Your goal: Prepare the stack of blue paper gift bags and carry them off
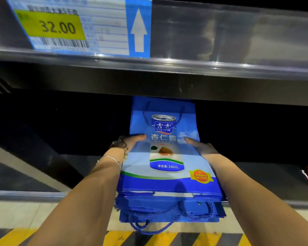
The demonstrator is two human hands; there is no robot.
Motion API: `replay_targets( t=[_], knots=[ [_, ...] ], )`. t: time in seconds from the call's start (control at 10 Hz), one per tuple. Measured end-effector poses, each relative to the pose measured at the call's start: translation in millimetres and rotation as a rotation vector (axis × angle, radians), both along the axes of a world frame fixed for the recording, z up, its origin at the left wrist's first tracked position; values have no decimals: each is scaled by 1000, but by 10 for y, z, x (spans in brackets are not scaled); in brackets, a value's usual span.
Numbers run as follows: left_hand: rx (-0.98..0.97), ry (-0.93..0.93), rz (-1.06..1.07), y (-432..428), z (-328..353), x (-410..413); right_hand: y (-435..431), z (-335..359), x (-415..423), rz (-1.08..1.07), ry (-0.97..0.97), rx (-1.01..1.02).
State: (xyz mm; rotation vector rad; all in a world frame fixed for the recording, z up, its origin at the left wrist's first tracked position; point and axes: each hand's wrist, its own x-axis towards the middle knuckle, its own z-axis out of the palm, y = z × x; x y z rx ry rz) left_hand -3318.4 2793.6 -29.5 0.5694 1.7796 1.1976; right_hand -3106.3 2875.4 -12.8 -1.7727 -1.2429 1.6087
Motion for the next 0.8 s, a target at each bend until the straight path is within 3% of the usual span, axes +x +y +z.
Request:
replay_targets(
  t=[0.2, 0.4, 0.6, 0.8],
  knots=[
    [-74, 150, 15, 37, 35, 21, 98, -13, 31, 129, -186, 114],
    [-266, 375, 3, 113, 260, -79, 293, 190, 103, 341, -518, 327],
    [-271, 564, 18, 97, 537, -144, 316, 330, 146, 264, -455, 443],
    [-230, 567, -110, -686, 652, 221, -395, 521, 604, -6, -138, 480]
  ],
)
